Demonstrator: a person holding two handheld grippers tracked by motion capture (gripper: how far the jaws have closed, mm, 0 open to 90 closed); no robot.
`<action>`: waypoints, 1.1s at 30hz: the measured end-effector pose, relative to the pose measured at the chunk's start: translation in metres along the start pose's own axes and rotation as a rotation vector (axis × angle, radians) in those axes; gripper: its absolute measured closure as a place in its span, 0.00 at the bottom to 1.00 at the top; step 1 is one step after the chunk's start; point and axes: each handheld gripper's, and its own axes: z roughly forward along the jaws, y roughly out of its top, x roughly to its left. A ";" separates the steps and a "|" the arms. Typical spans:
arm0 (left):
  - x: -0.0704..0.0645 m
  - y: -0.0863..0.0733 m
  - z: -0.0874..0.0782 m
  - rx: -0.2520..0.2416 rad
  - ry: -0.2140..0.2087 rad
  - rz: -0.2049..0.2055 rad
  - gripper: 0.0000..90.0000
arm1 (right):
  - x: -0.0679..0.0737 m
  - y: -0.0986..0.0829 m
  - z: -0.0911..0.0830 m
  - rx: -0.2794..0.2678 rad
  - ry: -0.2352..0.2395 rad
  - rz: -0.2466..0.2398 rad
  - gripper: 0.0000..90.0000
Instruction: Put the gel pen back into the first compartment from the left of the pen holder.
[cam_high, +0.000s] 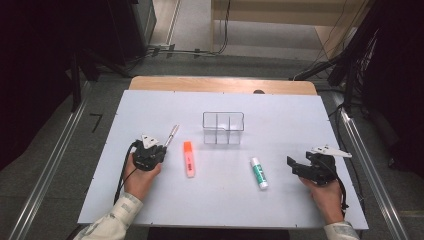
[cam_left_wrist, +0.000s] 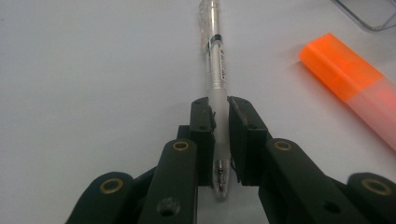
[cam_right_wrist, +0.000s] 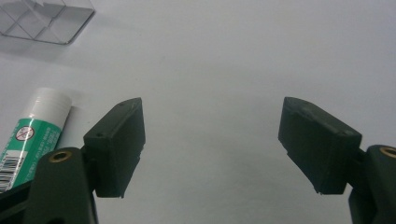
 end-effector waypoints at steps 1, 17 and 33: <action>0.000 0.000 0.000 -0.002 0.002 0.001 0.90 | 0.000 0.000 0.000 -0.001 0.000 0.000 0.24; 0.005 0.002 -0.008 -0.028 -0.022 -0.038 0.90 | 0.000 0.000 0.000 -0.001 0.002 0.002 0.24; 0.000 0.010 -0.032 -0.105 -0.087 -0.065 0.90 | 0.000 0.000 0.000 0.000 0.002 0.005 0.24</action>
